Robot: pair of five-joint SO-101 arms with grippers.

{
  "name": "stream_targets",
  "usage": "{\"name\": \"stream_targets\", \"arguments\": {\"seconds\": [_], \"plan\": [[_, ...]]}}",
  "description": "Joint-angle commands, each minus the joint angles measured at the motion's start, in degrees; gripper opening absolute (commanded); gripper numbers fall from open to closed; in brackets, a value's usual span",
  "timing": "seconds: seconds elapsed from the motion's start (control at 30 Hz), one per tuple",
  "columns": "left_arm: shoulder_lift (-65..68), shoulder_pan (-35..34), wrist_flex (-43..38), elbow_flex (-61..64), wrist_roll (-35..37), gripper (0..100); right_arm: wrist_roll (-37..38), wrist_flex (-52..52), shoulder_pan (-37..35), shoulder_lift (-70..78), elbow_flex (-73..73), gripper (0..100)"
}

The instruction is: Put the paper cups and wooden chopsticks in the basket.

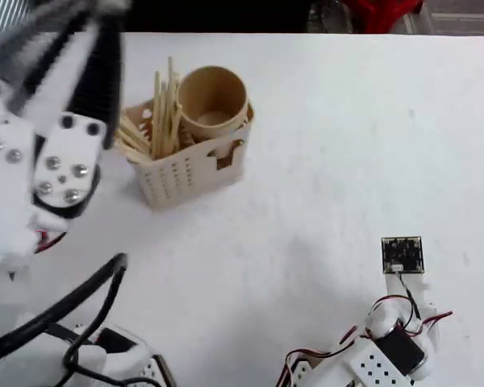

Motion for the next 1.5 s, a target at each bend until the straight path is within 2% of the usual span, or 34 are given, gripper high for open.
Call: {"name": "stream_targets", "arguments": {"seconds": [0.0, 0.1, 0.27, 0.5, 0.77, 0.93, 1.23, 1.47], "plan": [[-1.54, -5.14, -6.33, 6.15, 8.70, 2, 0.26, 0.48, -0.22, -0.84, 0.53, 1.7], [-1.80, -7.60, -3.16, 8.00, 13.36, 2, 0.26, 0.48, -0.22, -0.84, 0.53, 1.7], [-6.73, -4.62, 9.14, 7.47, 16.35, 2, 0.26, 0.48, -0.40, -0.84, 0.53, 1.7], [-10.59, -2.68, 9.32, 12.57, 14.77, 2, 0.26, 0.48, -0.13, -0.84, 0.53, 1.7], [-10.77, -2.77, -3.34, 28.22, 14.59, 2, 0.26, 0.48, -0.13, -0.84, 0.53, 1.7], [-10.77, -2.77, -21.01, 41.49, 8.79, 2, 0.26, 0.48, -0.22, -0.84, 0.53, 1.7], [-12.62, -9.71, -35.96, 64.26, 11.16, 2, 0.26, 0.48, -0.48, -0.84, 0.53, 1.7], [-20.88, -10.24, -48.00, 86.42, 11.16, 3, 0.26, 0.48, -0.57, -0.84, 0.53, 1.7]]}}
